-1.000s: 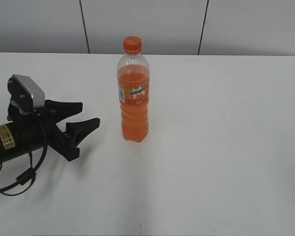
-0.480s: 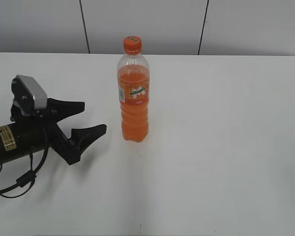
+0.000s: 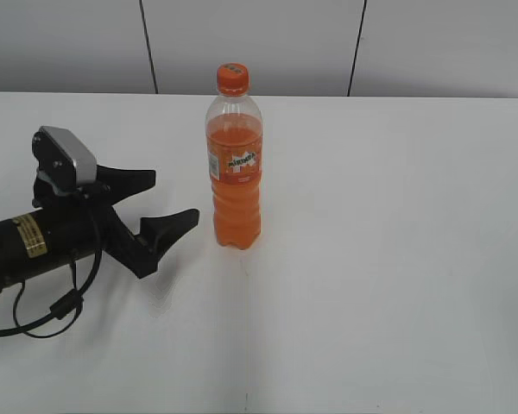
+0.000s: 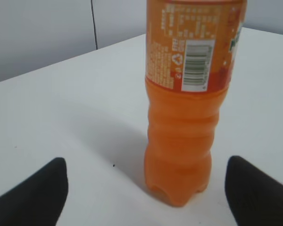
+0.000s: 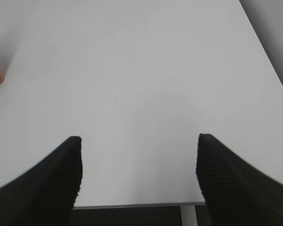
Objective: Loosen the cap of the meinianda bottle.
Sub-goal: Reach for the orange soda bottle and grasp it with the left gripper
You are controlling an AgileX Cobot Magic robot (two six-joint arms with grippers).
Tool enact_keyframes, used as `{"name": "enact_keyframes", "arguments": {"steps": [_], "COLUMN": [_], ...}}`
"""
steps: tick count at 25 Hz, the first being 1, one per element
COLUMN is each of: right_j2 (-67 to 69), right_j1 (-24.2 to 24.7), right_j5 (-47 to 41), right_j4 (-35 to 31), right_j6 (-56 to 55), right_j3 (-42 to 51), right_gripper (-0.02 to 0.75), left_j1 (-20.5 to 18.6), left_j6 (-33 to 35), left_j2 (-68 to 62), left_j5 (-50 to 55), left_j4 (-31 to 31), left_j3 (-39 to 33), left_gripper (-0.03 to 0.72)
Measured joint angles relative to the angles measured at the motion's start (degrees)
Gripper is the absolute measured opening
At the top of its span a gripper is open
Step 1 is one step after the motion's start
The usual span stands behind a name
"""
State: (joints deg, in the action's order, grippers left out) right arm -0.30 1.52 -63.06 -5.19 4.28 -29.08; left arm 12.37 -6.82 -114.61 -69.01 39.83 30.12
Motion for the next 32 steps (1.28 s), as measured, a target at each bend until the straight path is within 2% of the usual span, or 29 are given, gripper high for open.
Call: {"name": "enact_keyframes", "arguments": {"steps": [11, 25, 32], "right_j2": [0.0, 0.0, 0.0], "right_j1": [0.0, 0.0, 0.0], "right_j5": [0.0, 0.0, 0.0], "right_j4": [0.0, 0.0, 0.0], "right_j6": [0.0, 0.0, 0.0], "right_j3": [0.0, 0.0, 0.0], "right_gripper": [0.566, 0.566, 0.566], "left_j1": [4.5, 5.1, 7.7], "left_j6": [-0.3, -6.3, -8.0], "left_j2": [-5.5, -11.5, -14.1], "left_j5": [0.1, 0.1, 0.1], "left_j4": [-0.1, 4.8, 6.7], "left_j3": [4.5, 16.0, 21.8], "left_gripper": [0.573, 0.573, 0.573]}}
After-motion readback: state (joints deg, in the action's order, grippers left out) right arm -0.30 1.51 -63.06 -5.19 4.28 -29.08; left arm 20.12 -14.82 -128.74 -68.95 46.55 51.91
